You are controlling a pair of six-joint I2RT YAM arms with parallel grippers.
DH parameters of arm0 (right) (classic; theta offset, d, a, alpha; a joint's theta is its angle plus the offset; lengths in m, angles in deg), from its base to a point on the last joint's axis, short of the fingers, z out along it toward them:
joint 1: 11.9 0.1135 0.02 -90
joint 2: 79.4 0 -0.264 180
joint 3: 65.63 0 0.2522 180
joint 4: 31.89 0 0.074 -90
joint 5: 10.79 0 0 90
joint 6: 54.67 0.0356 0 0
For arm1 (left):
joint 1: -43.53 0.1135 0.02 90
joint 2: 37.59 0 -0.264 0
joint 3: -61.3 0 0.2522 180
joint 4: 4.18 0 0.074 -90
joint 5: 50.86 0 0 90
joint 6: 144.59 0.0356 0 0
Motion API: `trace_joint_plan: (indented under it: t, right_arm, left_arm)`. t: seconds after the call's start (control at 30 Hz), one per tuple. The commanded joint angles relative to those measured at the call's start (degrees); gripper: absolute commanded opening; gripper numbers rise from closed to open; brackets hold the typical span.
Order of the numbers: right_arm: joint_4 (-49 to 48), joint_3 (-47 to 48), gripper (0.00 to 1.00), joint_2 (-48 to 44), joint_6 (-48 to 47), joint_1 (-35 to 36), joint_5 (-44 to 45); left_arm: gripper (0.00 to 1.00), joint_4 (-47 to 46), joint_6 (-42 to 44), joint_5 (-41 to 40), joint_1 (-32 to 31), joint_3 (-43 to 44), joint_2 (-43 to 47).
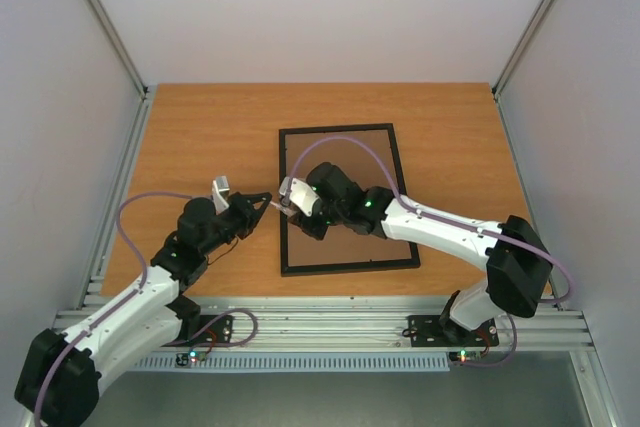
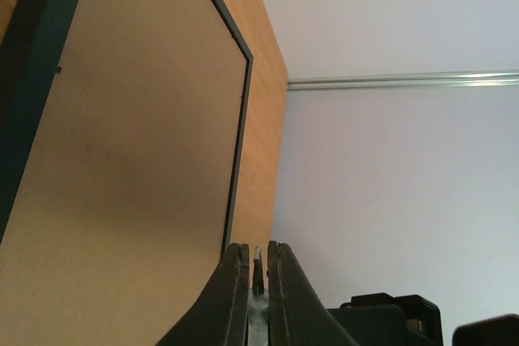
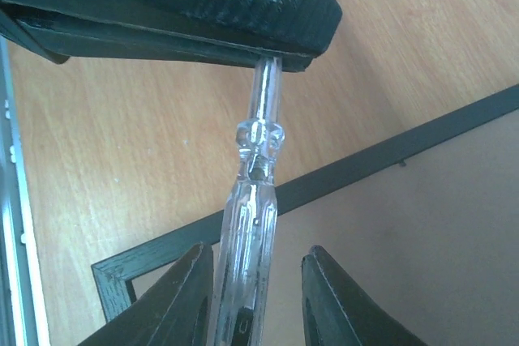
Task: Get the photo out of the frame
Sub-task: Adjust the screwdriver at the photo frame, then release the photo frame item from the photo frame.
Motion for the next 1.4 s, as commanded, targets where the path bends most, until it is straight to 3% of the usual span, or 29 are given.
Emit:
trace_joint_plan:
  t: [0.0, 0.3, 0.53, 0.87, 1.07, 1.37]
  right_arm:
    - [0.5, 2.6, 0.31, 1.2, -1.4, 0.5, 2.2]
    - [0.7, 3.7, 0.24, 1.9, -1.2, 0.5, 0.6]
    - [4.3, 5.4, 0.02, 3.3, -4.1, -0.1, 1.2]
    - [15.2, 5.4, 0.01, 5.1, -12.9, -4.7, -0.3]
    - [18.7, 5.6, 0.01, 8.3, -17.1, -7.8, -0.4]
    - [16.7, 3.7, 0.01, 11.9, -20.4, -8.8, 2.8]
  left_arm:
    - [0.01, -2.0, 0.1, -0.4, -0.2, 0.3, 1.2]
    - [0.01, -1.7, 0.1, -0.5, -0.2, -0.1, 1.4]
    - [0.03, -0.8, 0.5, -0.7, -0.2, -0.7, 1.3]
    - [0.34, 16.2, 10.1, -5.3, 0.8, 2.2, 4.3]
    - [0.37, 19.9, 15.4, -1.9, 3.9, 3.5, -1.3]
    - [0.37, 12.4, 20.5, 8.1, 6.8, 5.2, -17.5]
